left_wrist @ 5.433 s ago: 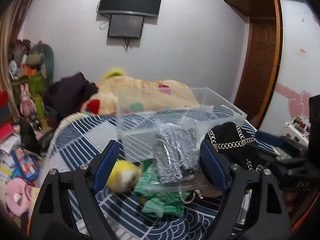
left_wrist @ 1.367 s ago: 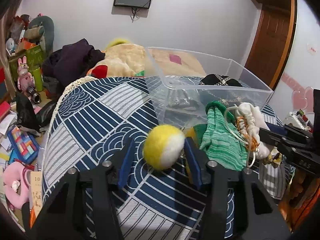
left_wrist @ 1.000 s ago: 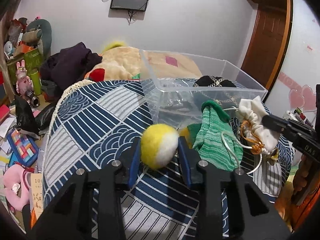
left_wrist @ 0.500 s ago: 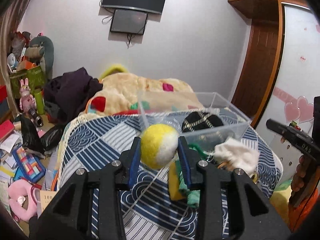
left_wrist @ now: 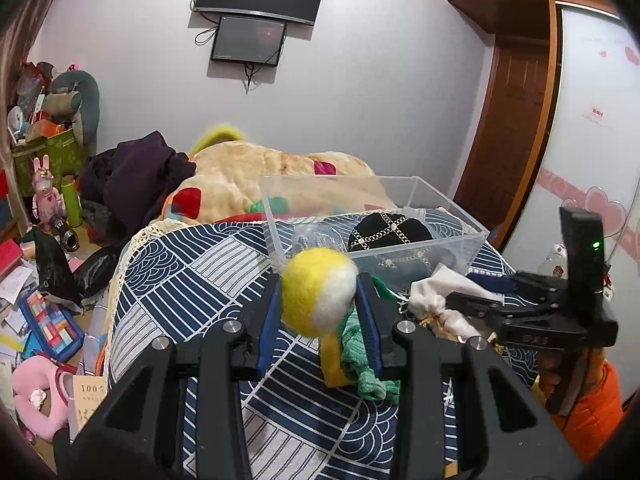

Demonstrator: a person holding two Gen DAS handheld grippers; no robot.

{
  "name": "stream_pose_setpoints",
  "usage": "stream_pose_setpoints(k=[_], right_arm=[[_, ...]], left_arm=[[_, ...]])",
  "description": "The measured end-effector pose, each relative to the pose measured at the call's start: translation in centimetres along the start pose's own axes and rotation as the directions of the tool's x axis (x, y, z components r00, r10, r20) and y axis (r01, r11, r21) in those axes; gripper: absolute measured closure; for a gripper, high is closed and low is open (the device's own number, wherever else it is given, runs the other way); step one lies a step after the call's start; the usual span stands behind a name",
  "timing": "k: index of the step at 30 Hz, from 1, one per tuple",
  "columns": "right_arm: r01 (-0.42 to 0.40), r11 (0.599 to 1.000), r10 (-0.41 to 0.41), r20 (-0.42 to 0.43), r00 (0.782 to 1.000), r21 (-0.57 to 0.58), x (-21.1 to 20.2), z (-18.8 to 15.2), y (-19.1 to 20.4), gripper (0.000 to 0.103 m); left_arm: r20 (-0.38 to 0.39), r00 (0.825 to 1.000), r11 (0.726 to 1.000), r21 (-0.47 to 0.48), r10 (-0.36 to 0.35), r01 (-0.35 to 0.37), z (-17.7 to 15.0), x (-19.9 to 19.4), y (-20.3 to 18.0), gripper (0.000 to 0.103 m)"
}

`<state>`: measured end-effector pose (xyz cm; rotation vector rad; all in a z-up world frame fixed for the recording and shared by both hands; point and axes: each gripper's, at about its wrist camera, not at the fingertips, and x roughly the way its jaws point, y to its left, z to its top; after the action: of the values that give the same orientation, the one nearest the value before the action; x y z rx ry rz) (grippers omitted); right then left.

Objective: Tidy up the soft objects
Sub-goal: 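Grasp the felt ball with the left gripper while the right grasps the white pouch, then drop the felt ball and white pouch into the clear box with both grippers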

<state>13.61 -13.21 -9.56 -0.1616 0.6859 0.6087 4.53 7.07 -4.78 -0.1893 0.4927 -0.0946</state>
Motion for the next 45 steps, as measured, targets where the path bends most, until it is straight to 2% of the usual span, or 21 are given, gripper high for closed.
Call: stream_pose_setpoints(k=[2,4,6,11,16,18,26,30,34,37,40,45], right_arm=[[-0.03,1.0,0.03,-0.016,0.999,0.009,0.0,-0.1,-0.1,0.088],[-0.036,0.999,0.036,0.0,0.999,0.005,-0.4,-0.3,-0.1,0.091],[-0.018,1.0,0.019,0.034,0.999,-0.013,-1.3,-0.3,0.2,0.092],[-0.033,0.999,0.032,0.14,0.99,0.002,-4.3,1.2,0.0,0.092],[-0.039,0.998,0.027,0.258,0.966,0.042,-7.5,3.3,-1.3,0.093],[-0.017,0.999,0.002,0.297,0.955,0.048,-8.3,4.4,-1.6,0.093],[0.077,0.995,-0.095,0.359,0.928,0.062,-7.6,7.5,-1.8,0.093],[0.114,0.991,-0.132,0.336,0.933,0.074,-5.6,7.9,-1.8,0.093],[0.115,0.992,-0.126,0.256,0.958,0.058,-2.8,7.7,-1.7,0.093],[0.103,0.994,-0.107,0.178,0.978,0.03,-0.3,7.3,-1.3,0.093],[0.069,0.997,-0.07,0.114,0.991,0.014,1.3,7.2,-1.0,0.092],[0.078,0.996,-0.076,0.038,0.996,-0.036,2.7,6.8,-0.5,0.092]], left_arm=[[0.0,1.0,1.0,0.001,0.001,-0.001,0.0,0.0,0.0,0.067],[-0.001,1.0,1.0,0.001,-0.001,0.001,0.0,0.0,0.0,0.067],[0.005,1.0,1.0,0.001,0.004,-0.004,0.2,0.0,0.0,0.067],[0.028,1.0,1.0,-0.016,-0.003,0.003,1.6,0.2,-0.1,0.067],[0.054,0.999,1.0,0.001,0.0,0.0,3.4,0.7,-0.6,0.067],[0.057,0.998,1.0,0.009,-0.002,0.002,3.9,1.0,-0.9,0.067],[0.042,0.999,0.999,0.044,-0.018,0.016,6.1,3.6,-2.2,0.067],[-0.004,1.0,0.997,0.074,-0.011,0.011,6.4,6.2,-2.9,0.067],[-0.075,0.997,0.993,0.115,0.01,-0.001,6.0,9.3,-3.4,0.067],[-0.161,0.987,0.993,0.115,0.002,0.017,5.6,11.9,-3.2,0.067],[-0.213,0.977,0.994,0.104,-0.012,0.035,5.3,13.3,-3.0,0.067],[-0.235,0.972,0.994,0.096,-0.024,0.048,5.3,13.4,-2.9,0.065]])
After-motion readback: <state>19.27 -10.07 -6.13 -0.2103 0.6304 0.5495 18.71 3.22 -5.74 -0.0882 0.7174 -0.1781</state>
